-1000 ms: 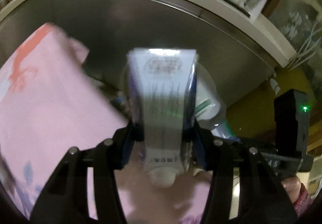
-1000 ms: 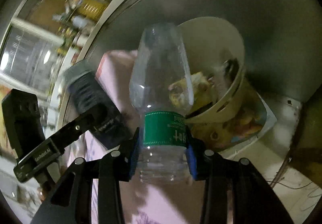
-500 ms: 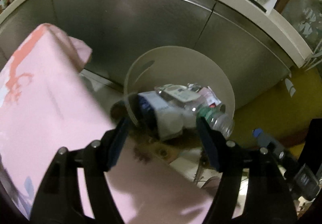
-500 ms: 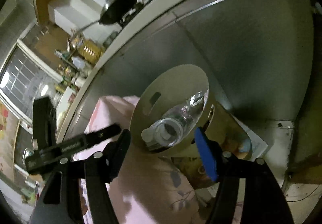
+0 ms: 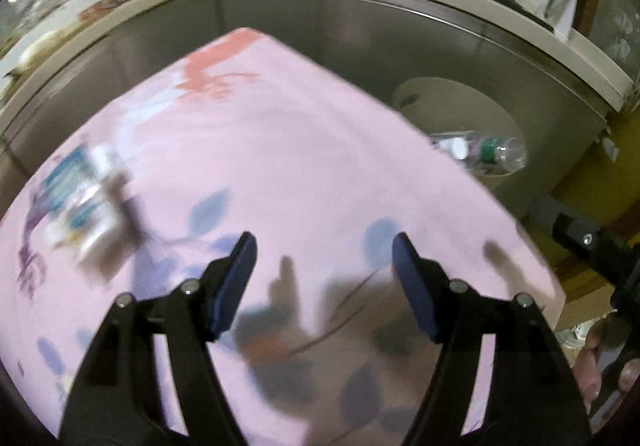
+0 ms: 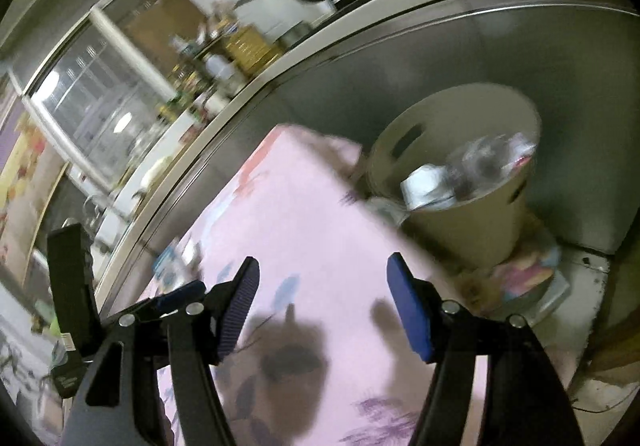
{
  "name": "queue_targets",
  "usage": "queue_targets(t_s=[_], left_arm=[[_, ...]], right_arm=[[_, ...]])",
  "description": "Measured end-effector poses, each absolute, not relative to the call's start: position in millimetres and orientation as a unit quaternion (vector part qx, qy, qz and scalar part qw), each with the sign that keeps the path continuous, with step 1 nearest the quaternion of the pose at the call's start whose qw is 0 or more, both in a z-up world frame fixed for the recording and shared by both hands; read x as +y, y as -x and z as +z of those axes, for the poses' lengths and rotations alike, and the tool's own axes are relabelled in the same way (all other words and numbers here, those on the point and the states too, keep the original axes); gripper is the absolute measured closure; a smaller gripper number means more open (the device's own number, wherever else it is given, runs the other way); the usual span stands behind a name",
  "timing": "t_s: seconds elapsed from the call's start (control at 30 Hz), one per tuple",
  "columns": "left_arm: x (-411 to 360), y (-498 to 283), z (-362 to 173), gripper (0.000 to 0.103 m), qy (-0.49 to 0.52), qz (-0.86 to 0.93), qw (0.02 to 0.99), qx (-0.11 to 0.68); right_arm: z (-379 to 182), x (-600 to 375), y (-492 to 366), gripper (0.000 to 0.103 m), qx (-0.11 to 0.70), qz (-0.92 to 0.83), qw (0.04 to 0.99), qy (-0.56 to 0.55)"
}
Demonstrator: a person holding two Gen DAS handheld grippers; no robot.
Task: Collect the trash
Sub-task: 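Move both tools back over the table toward the tissue pack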
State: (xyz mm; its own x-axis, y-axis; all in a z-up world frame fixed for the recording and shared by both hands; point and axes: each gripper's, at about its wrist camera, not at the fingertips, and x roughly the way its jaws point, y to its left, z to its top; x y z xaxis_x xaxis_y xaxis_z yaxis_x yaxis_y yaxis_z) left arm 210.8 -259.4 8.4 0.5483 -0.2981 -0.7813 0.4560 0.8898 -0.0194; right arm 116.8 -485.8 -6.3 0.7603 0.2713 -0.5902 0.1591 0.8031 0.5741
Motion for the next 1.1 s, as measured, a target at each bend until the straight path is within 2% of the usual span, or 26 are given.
queue_targets(t_s=[0.57,1.1], left_arm=[[-101.5,-165.5,20.0,0.036,-0.044,-0.093,0.916,0.388],[5.4,-156.9,-11.6,0.036,-0.011,0.005,0.917,0.398]], right_arm=[[20.9,-339.2,-120.7,0.039,0.393,0.124,0.882,-0.228],[12.5,-248.9,-123.3,0.039,0.442,0.175,0.865,-0.161]])
